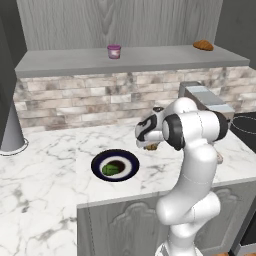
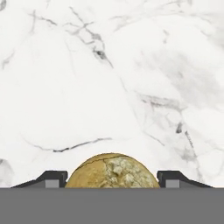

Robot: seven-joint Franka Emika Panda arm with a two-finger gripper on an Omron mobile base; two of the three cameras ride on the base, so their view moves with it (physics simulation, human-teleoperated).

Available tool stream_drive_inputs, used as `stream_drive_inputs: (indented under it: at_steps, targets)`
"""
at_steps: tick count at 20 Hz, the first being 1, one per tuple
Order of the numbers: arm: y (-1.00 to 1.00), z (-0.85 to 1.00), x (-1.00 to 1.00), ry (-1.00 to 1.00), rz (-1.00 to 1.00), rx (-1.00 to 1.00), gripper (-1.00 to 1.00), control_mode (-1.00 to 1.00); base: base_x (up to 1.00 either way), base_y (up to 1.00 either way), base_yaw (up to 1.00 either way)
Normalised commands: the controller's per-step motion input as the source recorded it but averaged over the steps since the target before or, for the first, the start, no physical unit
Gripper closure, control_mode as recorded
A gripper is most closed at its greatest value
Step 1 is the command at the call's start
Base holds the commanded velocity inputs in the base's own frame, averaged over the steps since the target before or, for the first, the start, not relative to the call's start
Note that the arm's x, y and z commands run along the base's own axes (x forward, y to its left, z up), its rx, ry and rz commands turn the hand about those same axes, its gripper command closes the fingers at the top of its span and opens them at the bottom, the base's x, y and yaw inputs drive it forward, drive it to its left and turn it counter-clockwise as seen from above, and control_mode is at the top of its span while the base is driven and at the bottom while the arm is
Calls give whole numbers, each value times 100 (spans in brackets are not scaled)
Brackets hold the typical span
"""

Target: Pick the avocado and bread from the counter and place them on the plate. Then pick the jam from the cabinet and place it next to the plate. Lastly close the cabinet door.

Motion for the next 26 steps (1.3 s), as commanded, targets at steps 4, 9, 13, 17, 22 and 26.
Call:
stream_drive_inputs:
  at_steps: [4,9,13,17,22,26]
  targets:
    - [-25,31,-30,0,0,12,100,-100,0,0,0]
    - [-9,77,-46,1,0,20,100,-100,0,0,0]
    - [14,67,-36,4,4,8,100,-100,0,0,0]
    - [46,40,-38,17,7,0,100,-100,0,0,0]
    - [72,6,-53,21,7,-3,100,-100,0,0,0]
    - [67,0,-42,15,4,-5,100,-100,0,0,0]
